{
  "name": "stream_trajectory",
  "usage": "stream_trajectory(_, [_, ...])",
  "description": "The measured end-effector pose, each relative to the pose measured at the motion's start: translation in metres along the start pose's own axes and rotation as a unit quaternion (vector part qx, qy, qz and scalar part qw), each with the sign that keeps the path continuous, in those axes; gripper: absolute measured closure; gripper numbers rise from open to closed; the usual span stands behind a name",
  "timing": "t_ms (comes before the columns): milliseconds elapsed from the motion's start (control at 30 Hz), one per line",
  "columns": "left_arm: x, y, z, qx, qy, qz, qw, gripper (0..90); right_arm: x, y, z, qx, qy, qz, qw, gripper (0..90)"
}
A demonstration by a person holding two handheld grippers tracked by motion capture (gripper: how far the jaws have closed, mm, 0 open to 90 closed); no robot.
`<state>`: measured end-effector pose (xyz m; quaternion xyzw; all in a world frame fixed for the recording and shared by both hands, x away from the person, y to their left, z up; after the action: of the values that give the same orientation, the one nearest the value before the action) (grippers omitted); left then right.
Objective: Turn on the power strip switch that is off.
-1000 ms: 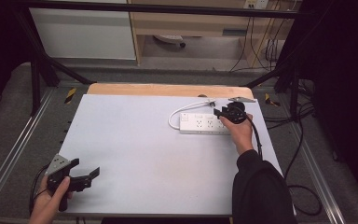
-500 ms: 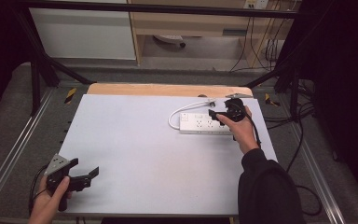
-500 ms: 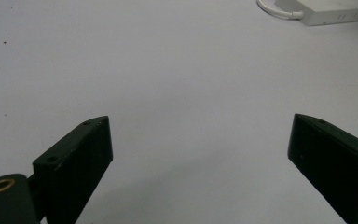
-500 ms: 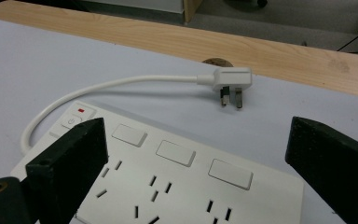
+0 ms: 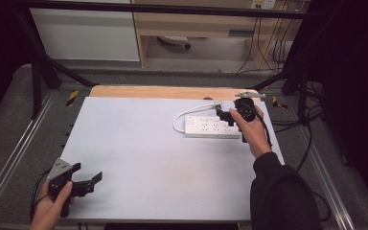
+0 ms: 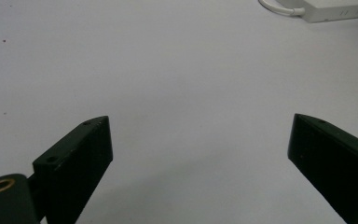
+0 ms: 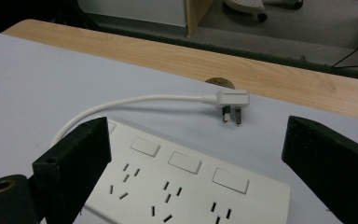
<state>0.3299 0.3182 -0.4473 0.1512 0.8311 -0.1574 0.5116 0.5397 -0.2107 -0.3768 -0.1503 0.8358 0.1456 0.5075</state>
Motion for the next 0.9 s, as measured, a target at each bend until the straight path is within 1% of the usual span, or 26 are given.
stream_trajectory(233, [0.000,0.000,-0.001,0.000,-0.001,0.000,1.0000,6.4,-0.006,0.009,-0.012,-0.018,-0.002,-0.003,0.9998,5.0])
stream_trajectory(300, [0.000,0.000,-0.001,-0.002,-0.002,-0.001,1.0000,6.4,-0.008,0.012,-0.016,-0.021,-0.002,-0.009,0.9997,4.7])
stream_trajectory(400, [0.000,0.000,-0.002,-0.002,-0.002,0.000,1.0000,6.4,-0.011,0.016,-0.023,-0.027,-0.009,-0.013,0.9995,4.5])
stream_trajectory(433, [0.000,0.000,-0.002,-0.002,-0.002,0.001,1.0000,6.4,-0.011,0.017,-0.026,-0.028,-0.008,-0.012,0.9995,4.5])
stream_trajectory(500, [0.000,0.000,-0.002,-0.002,-0.004,0.001,1.0000,6.4,-0.012,0.019,-0.030,-0.033,-0.010,-0.017,0.9993,4.4])
stream_trajectory(667, [0.000,0.000,-0.002,-0.001,-0.001,0.000,1.0000,6.4,-0.015,0.019,-0.042,-0.039,-0.018,-0.015,0.9990,4.4])
stream_trajectory(733, [0.000,0.000,-0.002,-0.001,0.000,0.000,1.0000,6.4,-0.015,0.019,-0.046,-0.045,-0.018,-0.008,0.9988,3.9])
stream_trajectory(800, [0.001,0.000,-0.002,-0.001,0.000,-0.001,1.0000,6.4,-0.015,0.018,-0.050,-0.045,-0.022,-0.006,0.9987,3.9])
stream_trajectory(900, [0.001,0.000,-0.002,-0.001,0.001,0.001,1.0000,6.4,-0.014,0.016,-0.055,-0.048,-0.021,-0.006,0.9986,3.8])
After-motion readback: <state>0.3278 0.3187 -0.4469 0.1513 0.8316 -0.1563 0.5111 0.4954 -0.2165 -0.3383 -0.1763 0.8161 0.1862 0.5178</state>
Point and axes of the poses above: each handheld gripper's, and its own axes: z roughly forward along the jaws, x roughly out of its underside, y roughly to its left, the point moved 2 cm from there along z, roughly forward along the jaws, and after that the axes turned 6 degrees about -y, right-handed, at the moved point
